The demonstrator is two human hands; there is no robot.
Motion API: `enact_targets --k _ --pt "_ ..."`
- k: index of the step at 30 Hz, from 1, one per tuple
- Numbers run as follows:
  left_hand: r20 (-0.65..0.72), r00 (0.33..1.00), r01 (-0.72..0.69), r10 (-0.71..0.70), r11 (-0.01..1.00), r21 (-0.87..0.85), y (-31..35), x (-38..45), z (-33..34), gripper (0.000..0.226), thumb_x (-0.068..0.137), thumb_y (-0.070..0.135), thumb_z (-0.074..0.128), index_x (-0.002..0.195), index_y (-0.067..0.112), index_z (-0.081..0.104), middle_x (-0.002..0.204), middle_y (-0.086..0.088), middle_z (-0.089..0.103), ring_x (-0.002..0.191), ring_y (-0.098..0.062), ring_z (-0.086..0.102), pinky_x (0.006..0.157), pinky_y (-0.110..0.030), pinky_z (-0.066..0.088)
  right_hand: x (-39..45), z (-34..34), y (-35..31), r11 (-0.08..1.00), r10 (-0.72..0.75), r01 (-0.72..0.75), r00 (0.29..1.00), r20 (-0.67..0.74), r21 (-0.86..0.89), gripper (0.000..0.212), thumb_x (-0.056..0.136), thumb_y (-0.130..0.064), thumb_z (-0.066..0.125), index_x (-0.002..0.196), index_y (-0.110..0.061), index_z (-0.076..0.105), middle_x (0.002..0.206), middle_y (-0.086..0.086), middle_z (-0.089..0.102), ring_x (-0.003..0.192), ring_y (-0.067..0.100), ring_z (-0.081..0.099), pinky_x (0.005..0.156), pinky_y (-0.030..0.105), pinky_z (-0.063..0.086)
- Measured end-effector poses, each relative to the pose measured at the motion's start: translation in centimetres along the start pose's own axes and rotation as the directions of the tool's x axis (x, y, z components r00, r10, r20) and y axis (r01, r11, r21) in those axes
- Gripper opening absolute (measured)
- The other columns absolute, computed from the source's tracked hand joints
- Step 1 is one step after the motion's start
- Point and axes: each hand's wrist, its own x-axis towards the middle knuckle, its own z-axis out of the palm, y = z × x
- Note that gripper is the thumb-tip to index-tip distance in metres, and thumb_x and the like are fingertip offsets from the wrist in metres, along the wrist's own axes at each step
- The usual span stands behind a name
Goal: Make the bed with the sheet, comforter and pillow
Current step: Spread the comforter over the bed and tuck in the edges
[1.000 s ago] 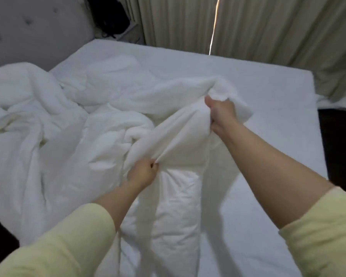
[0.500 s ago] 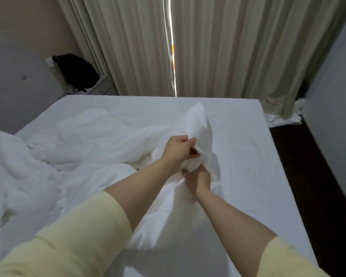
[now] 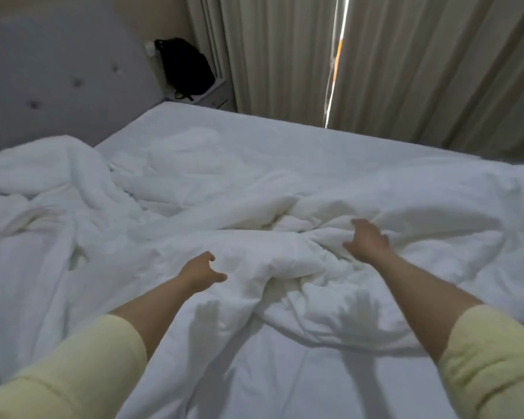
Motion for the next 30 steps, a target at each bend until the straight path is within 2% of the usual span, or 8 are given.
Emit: enact_targets --k 5,9,13,18,20,26,29,30 --pt "0.046 0.974 0.204 -0.220 0.951 0.231 -9.3 1.4 6.2 0.099 0.078 0.048 0.069 0.150 0.019 0.008 0.155 -0.008 0.013 0.143 -0.037 0.016 0.111 -0.054 0.027 -5.4 14.7 -7.0 0.965 -0.248 0.186 0.879 0.408 0.186 0.055 0.095 -0.022 0.052 0.145 -0.011 0.032 0.153 0.011 0.031 0.139 0.029 0.034 0.112 0.037 0.031" --pt "0.067 0.935 0.296 -0.348 0.872 0.389 -15.5 1.7 10.4 0.116 0.074 0.056 0.069 0.151 0.023 -0.012 0.159 -0.002 -0.018 0.145 -0.043 -0.007 0.110 -0.067 0.014 -5.7 19.3 -10.3 0.943 -0.227 0.084 0.868 0.441 0.321 0.061 0.095 -0.024 0.052 0.149 -0.013 0.026 0.155 0.006 0.029 0.139 0.024 0.034 0.108 0.028 0.030" --pt "-0.055 0.954 0.288 -0.295 0.846 0.449 -19.6 3.3 12.0 0.057 0.094 0.032 0.047 0.145 0.016 0.027 0.159 -0.005 0.003 0.144 -0.045 0.005 0.110 -0.060 0.023 -6.5 23.5 -12.2 0.833 -0.135 -0.136 0.889 0.436 0.536 0.073 0.090 -0.028 0.061 0.149 -0.010 0.021 0.151 0.007 0.035 0.137 0.025 0.037 0.112 0.032 0.032" --pt "-0.001 1.000 0.018 -0.018 1.000 -0.010 -20.8 2.9 9.3 0.034 0.091 0.027 0.045 0.102 0.005 0.069 0.112 -0.018 0.066 0.104 -0.032 0.061 0.079 -0.033 0.044 -12.8 26.6 -13.8 0.572 -0.055 -0.411 0.845 0.533 0.710 0.081 0.092 -0.035 0.057 0.151 -0.010 0.006 0.156 0.004 0.023 0.143 0.024 0.027 0.113 0.035 0.026" --pt "0.022 0.999 -0.018 0.026 0.959 -0.284 -20.1 1.2 6.2 0.019 0.083 0.023 0.057 0.076 0.008 0.066 0.085 -0.014 0.065 0.080 -0.024 0.057 0.064 -0.030 0.037 -15.3 27.6 -14.2 0.477 -0.044 -0.495 0.812 0.582 0.726 0.083 0.091 -0.047 0.051 0.151 -0.011 0.005 0.157 0.001 0.020 0.144 0.025 0.023 0.114 0.041 0.023" --pt "0.040 0.947 -0.224 0.318 0.748 -0.625 -14.1 -7.2 -3.7 0.012 0.088 0.003 0.057 0.079 0.005 0.065 0.075 -0.009 0.066 0.069 -0.022 0.062 0.066 -0.027 0.048 -22.4 27.9 -17.8 0.300 -0.044 -0.624 0.746 0.664 0.722 0.100 0.081 -0.072 0.042 0.152 -0.015 0.000 0.157 -0.001 0.017 0.145 0.027 0.022 0.116 0.047 0.020" --pt "0.011 0.894 -0.298 0.449 0.612 -0.733 -10.3 -11.6 -7.2 0.017 0.092 0.006 0.055 0.079 0.008 0.065 0.066 -0.001 0.070 0.056 -0.012 0.066 0.057 -0.020 0.054 -24.6 28.1 -16.7 0.285 -0.055 -0.597 0.771 0.635 0.749 0.060 0.101 -0.043 0.030 0.144 -0.002 0.031 0.097 0.005 0.073 0.095 0.028 0.057 0.093 0.048 0.049" --pt "0.001 0.880 -0.321 0.476 0.595 -0.737 -9.3 -13.0 -8.2 0.018 0.093 0.007 0.053 0.079 0.008 0.065 0.067 -0.001 0.070 0.056 -0.012 0.066 0.057 -0.019 0.054 -25.7 26.3 -17.0 0.285 -0.055 -0.605 0.764 0.643 0.744 0.046 0.103 -0.031 0.029 0.125 0.003 0.050 0.072 0.005 0.070 0.076 0.023 0.055 0.081 0.048 0.052"
